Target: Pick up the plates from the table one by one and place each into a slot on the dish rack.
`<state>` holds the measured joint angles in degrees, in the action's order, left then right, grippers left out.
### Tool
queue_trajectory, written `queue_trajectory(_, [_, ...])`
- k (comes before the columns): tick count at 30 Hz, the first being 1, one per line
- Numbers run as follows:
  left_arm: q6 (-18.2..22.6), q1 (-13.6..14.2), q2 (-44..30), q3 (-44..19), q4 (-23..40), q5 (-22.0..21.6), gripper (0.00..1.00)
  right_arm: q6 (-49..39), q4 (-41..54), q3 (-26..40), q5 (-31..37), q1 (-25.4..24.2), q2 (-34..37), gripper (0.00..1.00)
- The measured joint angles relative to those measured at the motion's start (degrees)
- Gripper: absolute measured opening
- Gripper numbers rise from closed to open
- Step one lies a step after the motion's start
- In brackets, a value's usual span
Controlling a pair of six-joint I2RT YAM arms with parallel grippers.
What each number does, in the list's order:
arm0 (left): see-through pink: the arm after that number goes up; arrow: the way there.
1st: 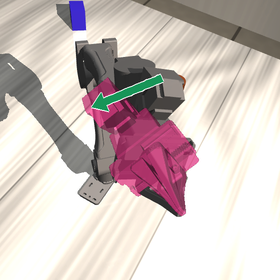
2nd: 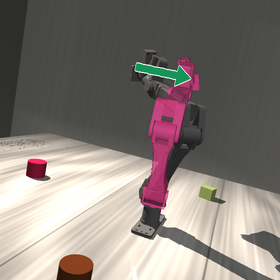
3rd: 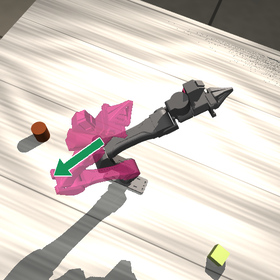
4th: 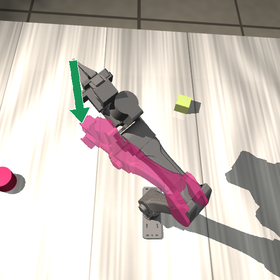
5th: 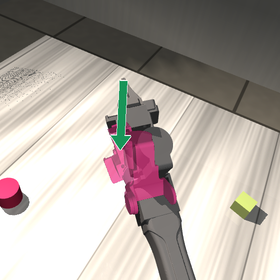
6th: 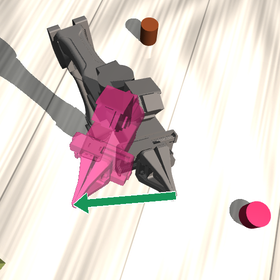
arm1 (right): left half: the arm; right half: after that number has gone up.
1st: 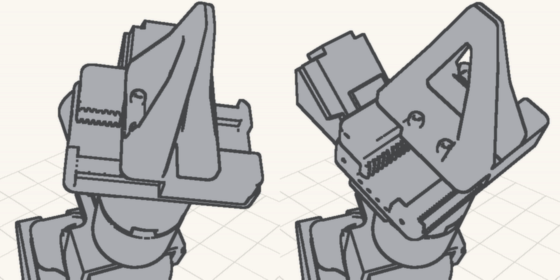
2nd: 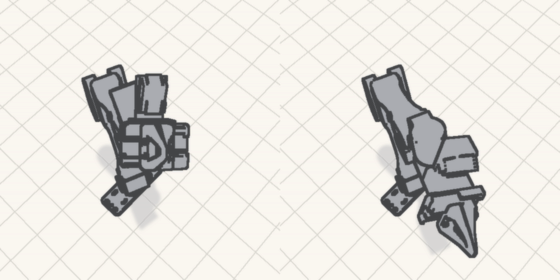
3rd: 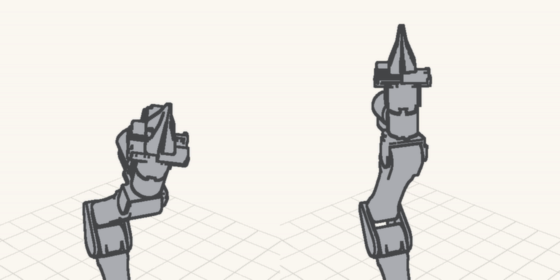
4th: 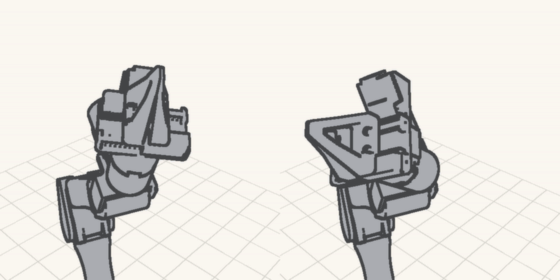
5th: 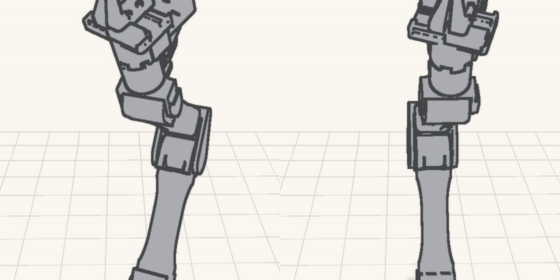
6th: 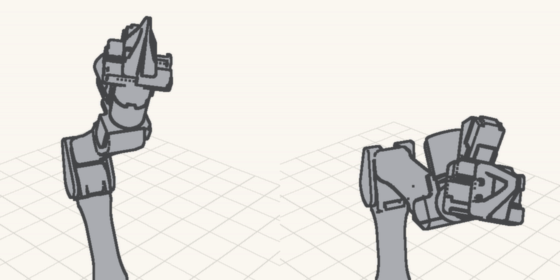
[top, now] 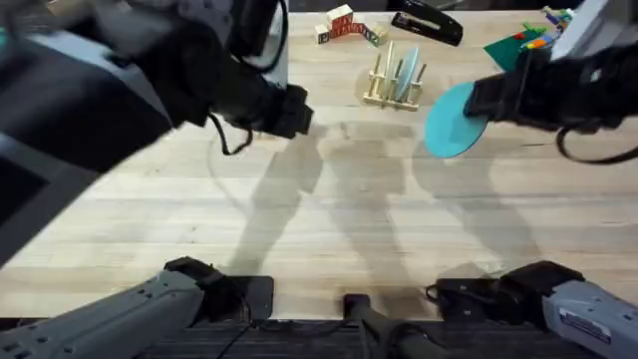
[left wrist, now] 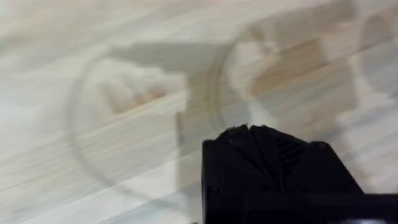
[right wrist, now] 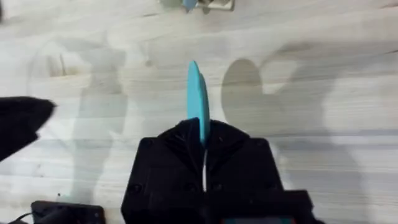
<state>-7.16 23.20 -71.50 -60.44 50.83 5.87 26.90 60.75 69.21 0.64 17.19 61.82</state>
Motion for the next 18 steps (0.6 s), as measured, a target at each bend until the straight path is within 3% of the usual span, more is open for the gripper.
queue_trajectory(6, [5.41,0.00,0.00,-6.30,6.46,-7.40,0.038,-0.83,6.21,9.92,4.28,0.04,6.01,0.031])
queue_trajectory(13, [10.13,0.01,0.00,-9.73,10.99,-10.66,0.057,-1.26,11.33,21.63,6.97,0.04,15.26,0.031])
queue_trajectory(15, [11.13,0.00,0.00,-10.87,11.14,-11.30,0.172,-1.27,11.70,25.01,7.20,0.04,18.04,0.031])
queue_trajectory(18, [11.50,0.00,0.00,-12.30,10.63,-11.76,0.668,-1.29,12.41,30.21,7.32,0.04,22.33,0.031])
